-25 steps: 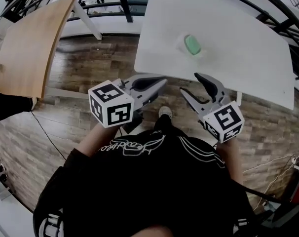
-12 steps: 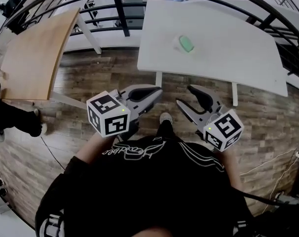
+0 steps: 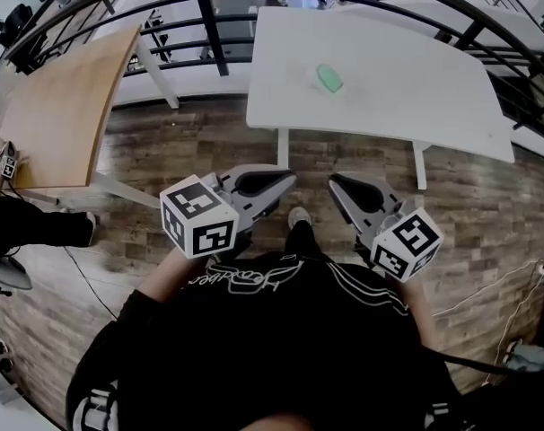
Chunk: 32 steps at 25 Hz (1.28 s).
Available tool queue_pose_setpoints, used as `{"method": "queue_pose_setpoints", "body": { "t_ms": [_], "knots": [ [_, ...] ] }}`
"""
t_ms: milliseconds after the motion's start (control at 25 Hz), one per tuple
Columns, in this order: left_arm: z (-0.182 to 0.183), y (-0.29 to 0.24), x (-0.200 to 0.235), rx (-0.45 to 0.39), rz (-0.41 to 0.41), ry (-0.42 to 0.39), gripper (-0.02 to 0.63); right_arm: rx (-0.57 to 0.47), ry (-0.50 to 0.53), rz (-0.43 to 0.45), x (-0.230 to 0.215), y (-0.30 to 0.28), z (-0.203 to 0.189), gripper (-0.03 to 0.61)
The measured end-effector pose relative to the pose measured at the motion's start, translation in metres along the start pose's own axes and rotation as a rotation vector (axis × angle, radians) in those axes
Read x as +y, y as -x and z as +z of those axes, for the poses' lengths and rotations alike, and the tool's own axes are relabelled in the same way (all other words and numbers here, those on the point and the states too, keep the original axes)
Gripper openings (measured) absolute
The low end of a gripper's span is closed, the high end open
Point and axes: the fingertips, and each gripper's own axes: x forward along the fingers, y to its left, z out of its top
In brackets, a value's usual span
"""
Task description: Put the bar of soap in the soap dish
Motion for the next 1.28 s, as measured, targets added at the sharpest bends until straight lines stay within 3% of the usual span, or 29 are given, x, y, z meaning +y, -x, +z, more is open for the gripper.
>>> {"method": "queue_pose_setpoints", "body": {
  "t_ms": [400, 1280],
  "knots": [
    [-0.007, 0.004, -0.014, 0.02, -0.029, -0.021, 0.008, -0.011, -0.127, 0.052, 0.012, 0.002, -0.016, 0.021],
    [-0.004, -0.001, -0.019, -0.009, -0.047, -0.008, 0.008, 0.023, -0.116, 0.08, 0.019, 0.006, -0.017, 0.017]
  ]
}}
